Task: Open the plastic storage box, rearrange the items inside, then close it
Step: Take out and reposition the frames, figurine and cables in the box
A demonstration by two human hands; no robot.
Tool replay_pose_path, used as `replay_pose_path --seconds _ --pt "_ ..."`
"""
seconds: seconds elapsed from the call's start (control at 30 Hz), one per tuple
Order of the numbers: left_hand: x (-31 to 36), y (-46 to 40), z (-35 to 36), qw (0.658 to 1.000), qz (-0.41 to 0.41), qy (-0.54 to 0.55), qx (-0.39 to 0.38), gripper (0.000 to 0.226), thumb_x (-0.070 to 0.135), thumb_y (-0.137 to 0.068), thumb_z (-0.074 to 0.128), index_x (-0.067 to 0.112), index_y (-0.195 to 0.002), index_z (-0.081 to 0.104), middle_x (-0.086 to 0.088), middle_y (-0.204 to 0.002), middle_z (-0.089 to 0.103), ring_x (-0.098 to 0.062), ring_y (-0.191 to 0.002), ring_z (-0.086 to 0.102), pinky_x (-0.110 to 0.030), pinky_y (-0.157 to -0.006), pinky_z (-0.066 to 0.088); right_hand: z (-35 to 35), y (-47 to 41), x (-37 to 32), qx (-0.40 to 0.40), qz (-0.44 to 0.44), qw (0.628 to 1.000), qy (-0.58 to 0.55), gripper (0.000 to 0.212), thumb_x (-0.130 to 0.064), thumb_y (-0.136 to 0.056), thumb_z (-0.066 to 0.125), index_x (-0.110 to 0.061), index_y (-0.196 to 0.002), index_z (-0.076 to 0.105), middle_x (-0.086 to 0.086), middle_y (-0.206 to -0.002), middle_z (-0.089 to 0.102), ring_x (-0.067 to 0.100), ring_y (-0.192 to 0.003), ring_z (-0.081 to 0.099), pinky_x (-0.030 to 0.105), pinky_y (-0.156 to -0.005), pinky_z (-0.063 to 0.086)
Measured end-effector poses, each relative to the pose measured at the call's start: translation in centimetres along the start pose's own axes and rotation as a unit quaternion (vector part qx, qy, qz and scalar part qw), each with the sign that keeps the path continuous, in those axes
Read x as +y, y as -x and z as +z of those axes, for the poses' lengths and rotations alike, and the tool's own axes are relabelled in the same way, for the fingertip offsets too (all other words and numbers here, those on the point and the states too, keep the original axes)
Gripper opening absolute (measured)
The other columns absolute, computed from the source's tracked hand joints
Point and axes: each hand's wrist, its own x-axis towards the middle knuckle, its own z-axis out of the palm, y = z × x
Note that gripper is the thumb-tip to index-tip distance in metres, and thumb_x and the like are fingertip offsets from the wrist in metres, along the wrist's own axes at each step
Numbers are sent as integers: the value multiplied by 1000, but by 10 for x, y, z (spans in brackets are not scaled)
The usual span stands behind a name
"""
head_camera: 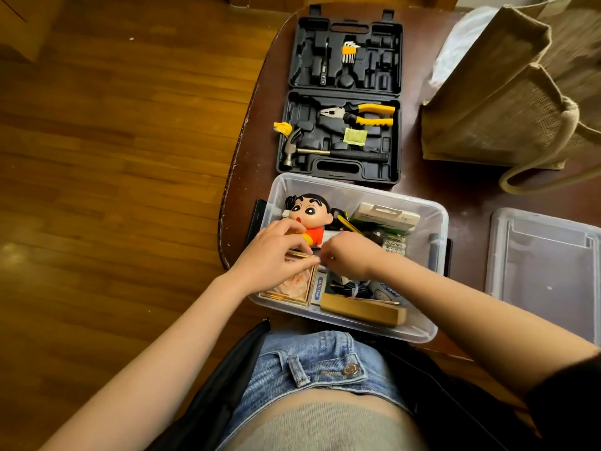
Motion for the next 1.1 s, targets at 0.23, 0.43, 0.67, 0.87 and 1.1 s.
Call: replay_pose_path --seconds 0.23,0.43,0.67,0.87,1.1 --pt "-3 -3 3 999 -13 30 10 11 37 -90 59 29 -84 64 8 -127 49 -7 -125 37 -29 -103 29 40 -37 -4 -24 100 994 27 18 -12 -91 49 -9 -103 61 10 -104 65 27 -95 62 34 -73 49" --pt "-1 -5 6 999 9 -27 19 16 39 -93 54 28 -95 66 8 -122 51 -9 -119 40 -26 -94 34 42 -48 -7 -68 127 988 54 21 -17 -92 48 -13 -109 60 8 -115 63 25 -108 57 34 -84 44" --pt "-3 -12 3 999 -16 -32 0 21 40 -95 49 27 -101 66 10 -123 49 -5 -120 40 -26 -91 38 38 -44 -7 -90 117 988 39 23 -13 -92 47 -14 -113 56 9 -115 61 26 -106 56 34 -80 43" --pt "-5 -16 0 999 -20 -33 17 14 34 -95 51 27 -95 62 9 -119 51 -7 -113 48 -25 -84 40 24 -18 -8 13 94 990 101 15 -19 -93 50 -14 -98 63 5 -99 66 24 -92 60 31 -67 38" --pt "-5 -21 7 999 -22 -41 21 14 35 -94 52 27 -94 64 10 -112 51 -8 -109 46 -26 -86 41 -25 40 28 95 198 976 -16 39 -49 -92 48 -14 -77 57 4 -84 58 22 -75 56 29 -56 44"
